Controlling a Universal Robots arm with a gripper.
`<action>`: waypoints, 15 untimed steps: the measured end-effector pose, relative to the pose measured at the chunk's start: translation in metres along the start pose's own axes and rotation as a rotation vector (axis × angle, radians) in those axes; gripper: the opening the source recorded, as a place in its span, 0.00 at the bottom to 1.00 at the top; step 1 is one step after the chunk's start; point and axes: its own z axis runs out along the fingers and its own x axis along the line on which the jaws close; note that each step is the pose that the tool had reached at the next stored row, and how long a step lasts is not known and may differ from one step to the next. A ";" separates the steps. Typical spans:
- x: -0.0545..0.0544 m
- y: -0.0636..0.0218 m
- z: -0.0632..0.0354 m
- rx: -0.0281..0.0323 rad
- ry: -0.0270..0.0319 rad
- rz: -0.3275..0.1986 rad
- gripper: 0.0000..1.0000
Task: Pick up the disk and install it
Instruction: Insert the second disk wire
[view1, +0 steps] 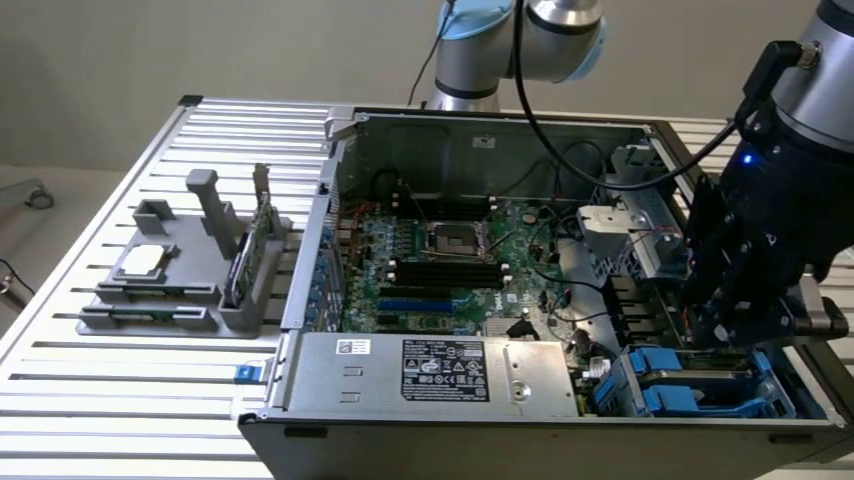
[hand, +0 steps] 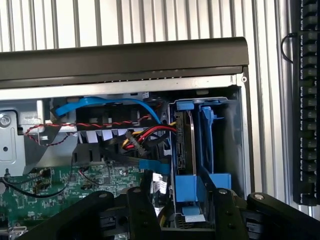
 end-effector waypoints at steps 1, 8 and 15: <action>0.000 0.0000 0.0001 0.0000 -0.0004 0.000 0.46; 0.001 -0.0001 0.0001 -0.0003 -0.0042 0.000 0.32; 0.002 -0.0001 0.0001 -0.0005 -0.0065 -0.001 0.32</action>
